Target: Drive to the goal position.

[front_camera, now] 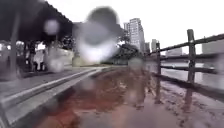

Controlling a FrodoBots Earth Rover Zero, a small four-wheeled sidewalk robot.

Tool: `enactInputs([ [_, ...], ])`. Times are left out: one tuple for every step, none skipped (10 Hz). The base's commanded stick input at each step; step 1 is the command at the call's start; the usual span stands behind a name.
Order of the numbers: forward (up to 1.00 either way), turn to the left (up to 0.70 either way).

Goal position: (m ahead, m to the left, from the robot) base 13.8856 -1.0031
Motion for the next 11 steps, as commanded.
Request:
enactInputs([
  [0.95,0.01],
  [0.95,0.01],
  [0.97,0.01],
  [1.00,0.01],
  [1.00,0.01],
  [1.00,0.01],
  [1.00,0.01],
  [1.00,0.01],
  [1.00,0.01],
  [1.00,0.01],
  [1.00,0.01],
])
